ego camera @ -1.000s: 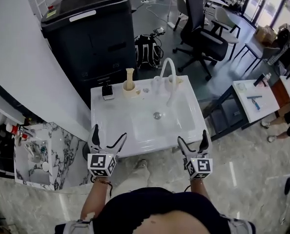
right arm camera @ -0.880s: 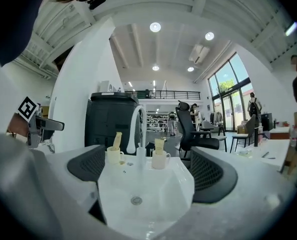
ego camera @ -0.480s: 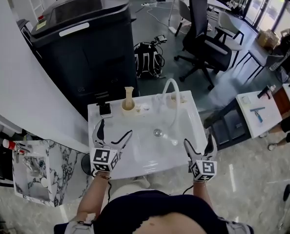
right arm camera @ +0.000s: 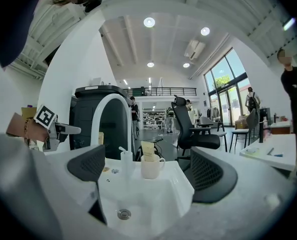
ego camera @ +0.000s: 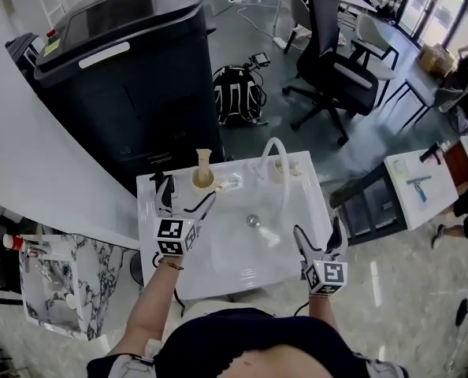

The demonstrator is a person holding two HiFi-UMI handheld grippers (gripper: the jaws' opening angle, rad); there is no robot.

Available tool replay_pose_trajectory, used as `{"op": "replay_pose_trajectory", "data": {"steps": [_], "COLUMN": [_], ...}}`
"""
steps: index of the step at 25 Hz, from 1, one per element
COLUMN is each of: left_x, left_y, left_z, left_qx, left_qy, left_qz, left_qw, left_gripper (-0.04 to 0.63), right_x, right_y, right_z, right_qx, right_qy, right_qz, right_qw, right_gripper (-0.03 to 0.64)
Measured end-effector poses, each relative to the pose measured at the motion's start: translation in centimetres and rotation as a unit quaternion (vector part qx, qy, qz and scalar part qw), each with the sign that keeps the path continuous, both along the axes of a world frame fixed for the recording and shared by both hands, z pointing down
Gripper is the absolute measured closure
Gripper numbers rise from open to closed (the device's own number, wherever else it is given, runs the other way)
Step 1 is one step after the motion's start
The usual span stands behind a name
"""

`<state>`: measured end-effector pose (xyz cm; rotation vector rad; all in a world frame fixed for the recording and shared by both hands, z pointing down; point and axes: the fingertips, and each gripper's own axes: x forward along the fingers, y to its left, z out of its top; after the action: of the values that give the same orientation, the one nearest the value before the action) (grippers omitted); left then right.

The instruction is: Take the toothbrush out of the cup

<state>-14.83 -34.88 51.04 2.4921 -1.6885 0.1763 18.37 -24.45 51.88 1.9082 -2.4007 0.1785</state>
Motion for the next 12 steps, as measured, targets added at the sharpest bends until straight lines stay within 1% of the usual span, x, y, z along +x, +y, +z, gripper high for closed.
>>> {"op": "replay_pose_trajectory", "data": {"steps": [5, 8, 9, 11, 12], "left_x": [0.5, 0.9, 0.9, 0.8, 0.7], "left_y": [-4.0, -5.8, -6.5, -7.6, -8.1], "left_z": [2.6, 4.2, 4.6, 5.4, 5.9], "left_qx": [-0.021, -0.039, -0.044, -0.053, -0.061], "left_qy": [-0.017, -0.019, -0.020, -0.025, -0.030], "left_qz": [-0.015, -0.020, -0.022, -0.025, -0.025], "left_qw": [0.9995, 0.9988, 0.9986, 0.9980, 0.9974], "left_gripper": [0.052, 0.063, 0.091, 0.192, 0.215], "right_x": [0.3, 0.7, 0.8, 1.0, 1.1], "right_y": [-1.7, -2.5, -2.9, -3.4, -3.5], "right_z": [0.4, 0.7, 0.9, 1.2, 1.4], "right_qx": [-0.013, -0.023, -0.026, -0.030, -0.032], "right_qy": [-0.003, -0.008, -0.011, -0.013, -0.010], "right_qz": [-0.011, -0.013, -0.013, -0.015, -0.017], "right_qw": [1.000, 1.000, 1.000, 0.999, 0.999], "right_gripper": [0.092, 0.092, 0.092, 0.092, 0.092]}}
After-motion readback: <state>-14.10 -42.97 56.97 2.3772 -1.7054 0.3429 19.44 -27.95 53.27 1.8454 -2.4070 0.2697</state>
